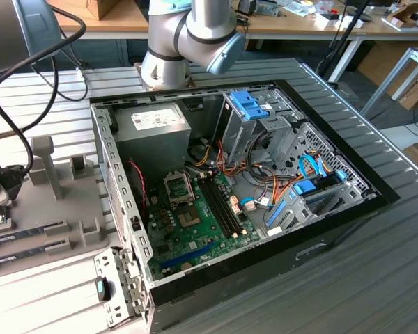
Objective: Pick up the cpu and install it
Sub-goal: 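Pick up the cpu and move it towards the insertion slot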
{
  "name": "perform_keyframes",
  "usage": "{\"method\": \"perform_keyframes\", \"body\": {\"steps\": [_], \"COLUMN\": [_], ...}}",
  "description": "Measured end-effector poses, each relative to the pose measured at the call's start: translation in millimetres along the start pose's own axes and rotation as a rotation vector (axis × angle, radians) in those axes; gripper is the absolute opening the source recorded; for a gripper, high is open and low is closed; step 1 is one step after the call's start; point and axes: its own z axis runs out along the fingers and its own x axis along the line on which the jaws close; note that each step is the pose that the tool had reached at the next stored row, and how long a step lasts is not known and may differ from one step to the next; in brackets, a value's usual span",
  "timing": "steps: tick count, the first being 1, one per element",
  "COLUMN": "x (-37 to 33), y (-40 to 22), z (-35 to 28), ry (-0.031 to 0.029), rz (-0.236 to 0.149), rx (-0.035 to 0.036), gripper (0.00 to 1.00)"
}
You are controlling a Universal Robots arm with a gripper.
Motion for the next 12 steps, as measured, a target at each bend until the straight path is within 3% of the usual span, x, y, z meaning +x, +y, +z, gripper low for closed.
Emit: {"method": "perform_keyframes", "body": {"steps": [12], "x": [-0.3], "y": [-0.1], "z": [7.4], "ry": [0.0000], "rz": [0.000], "rx": [0.0000], "gripper": [0.42]}}
